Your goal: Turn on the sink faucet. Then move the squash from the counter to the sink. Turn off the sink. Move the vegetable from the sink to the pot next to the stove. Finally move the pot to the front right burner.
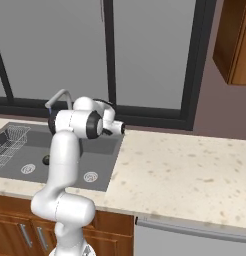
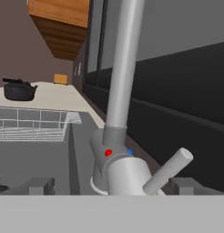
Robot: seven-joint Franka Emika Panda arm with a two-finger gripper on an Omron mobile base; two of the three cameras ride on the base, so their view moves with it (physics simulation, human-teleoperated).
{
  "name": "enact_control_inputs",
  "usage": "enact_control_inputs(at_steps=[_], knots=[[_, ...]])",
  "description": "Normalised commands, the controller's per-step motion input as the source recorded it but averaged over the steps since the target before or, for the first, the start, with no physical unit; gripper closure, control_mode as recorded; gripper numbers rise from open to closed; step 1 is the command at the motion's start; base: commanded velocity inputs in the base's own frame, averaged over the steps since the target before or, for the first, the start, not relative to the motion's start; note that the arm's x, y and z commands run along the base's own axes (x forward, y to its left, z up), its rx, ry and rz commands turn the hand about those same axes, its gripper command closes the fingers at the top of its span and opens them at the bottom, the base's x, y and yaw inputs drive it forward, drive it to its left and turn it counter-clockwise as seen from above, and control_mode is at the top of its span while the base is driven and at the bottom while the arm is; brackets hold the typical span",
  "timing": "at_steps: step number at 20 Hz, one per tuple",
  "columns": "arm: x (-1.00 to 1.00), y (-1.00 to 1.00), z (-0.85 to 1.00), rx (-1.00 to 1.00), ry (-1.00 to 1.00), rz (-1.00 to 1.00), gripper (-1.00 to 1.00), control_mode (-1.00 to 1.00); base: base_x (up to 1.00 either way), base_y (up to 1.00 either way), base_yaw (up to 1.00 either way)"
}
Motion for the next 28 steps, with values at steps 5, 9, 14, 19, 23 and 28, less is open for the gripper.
enact_control_inputs(at_steps=[5,9,14,19,23,28], knots=[[0.0,0.43,0.46,0.0,-0.03,0.14,-1.0,-1.0,0.0,0.0,0.0],[0.0,0.52,0.41,0.0,-0.02,0.11,-1.0,-1.0,0.0,0.0,0.0],[0.0,0.49,0.37,0.0,-0.01,0.1,-1.0,-1.0,0.0,0.0,0.0],[0.0,0.35,0.22,0.0,-0.01,0.07,-1.0,-1.0,0.0,0.0,0.0],[-0.04,-0.39,0.0,0.0,-0.03,0.0,-1.0,-1.0,0.0,0.0,0.0],[-0.43,-0.38,0.02,0.01,-0.06,-0.03,-1.0,-1.0,0.0,0.0,0.0]])
